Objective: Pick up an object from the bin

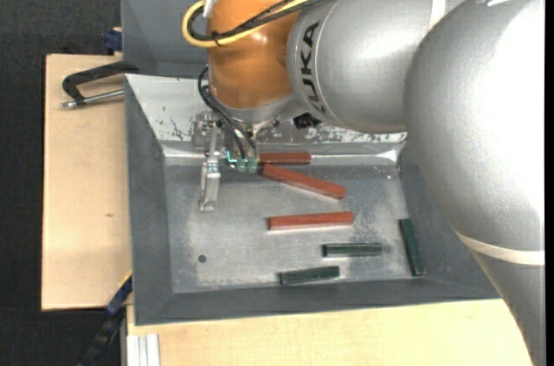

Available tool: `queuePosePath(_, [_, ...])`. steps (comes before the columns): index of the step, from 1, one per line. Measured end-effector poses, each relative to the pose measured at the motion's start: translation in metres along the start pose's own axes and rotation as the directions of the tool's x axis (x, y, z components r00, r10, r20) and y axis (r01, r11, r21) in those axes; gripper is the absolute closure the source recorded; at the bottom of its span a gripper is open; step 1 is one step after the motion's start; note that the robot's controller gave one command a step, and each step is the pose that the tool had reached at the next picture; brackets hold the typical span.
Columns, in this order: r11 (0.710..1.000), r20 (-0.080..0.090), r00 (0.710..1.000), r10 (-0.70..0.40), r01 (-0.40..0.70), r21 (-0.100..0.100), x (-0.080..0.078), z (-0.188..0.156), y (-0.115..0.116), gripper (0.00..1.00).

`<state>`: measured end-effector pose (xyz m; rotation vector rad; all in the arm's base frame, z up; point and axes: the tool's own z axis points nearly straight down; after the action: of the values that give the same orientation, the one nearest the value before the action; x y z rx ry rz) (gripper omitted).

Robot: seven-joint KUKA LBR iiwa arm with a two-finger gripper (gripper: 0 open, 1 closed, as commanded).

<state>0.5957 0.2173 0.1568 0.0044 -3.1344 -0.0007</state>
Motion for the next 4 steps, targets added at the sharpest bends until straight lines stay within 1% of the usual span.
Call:
queuePosePath(1, [1.000, 0.003, 1.000, 0.001, -0.001, 0.000, 0.000, -0.002, 0.000, 0.00])
queuePosePath(2, [0.998, 0.006, 0.998, -0.064, 0.064, 0.000, 0.006, -0.043, -0.012, 0.00])
queuePosePath(3, [0.989, 0.014, 0.989, -0.146, 0.146, -0.001, 0.010, -0.047, -0.067, 0.00])
queuePosePath(4, [0.970, 0.009, 0.970, -0.243, 0.243, 0.007, 0.012, -0.012, -0.091, 0.00])
